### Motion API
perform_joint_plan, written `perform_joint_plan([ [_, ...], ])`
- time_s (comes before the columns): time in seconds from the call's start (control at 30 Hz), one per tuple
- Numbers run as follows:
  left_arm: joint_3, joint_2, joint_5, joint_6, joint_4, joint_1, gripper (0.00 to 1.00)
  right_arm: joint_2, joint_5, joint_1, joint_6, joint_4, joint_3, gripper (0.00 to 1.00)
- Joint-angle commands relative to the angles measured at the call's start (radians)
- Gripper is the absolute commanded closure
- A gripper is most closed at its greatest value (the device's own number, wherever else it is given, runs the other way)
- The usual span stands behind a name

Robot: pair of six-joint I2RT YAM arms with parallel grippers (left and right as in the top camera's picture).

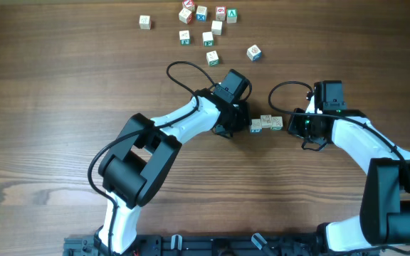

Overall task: Form a horizontal line
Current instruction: 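Raise both grippers up and away from the block row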

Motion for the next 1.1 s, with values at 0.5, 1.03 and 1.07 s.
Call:
perform_joint_plan([
  [0.5,-0.015,0.023,-0.115,-0.019,-0.111,0.108,0.96,0.010,0.050,-0.018,-0.004,-0.024,0.018,0.96],
  [1.03,-0.015,0.023,-0.047,-0.026,-0.174,0.264,0.96,0.010,-0.001,0.019,-0.060,-0.078,0.290,0.95],
  [1.07,-0.015,0.023,-0.048,-0.026,-0.173,0.256,0.96,0.011,-0.001,0.029,-0.060,-0.078,0.294,0.95],
])
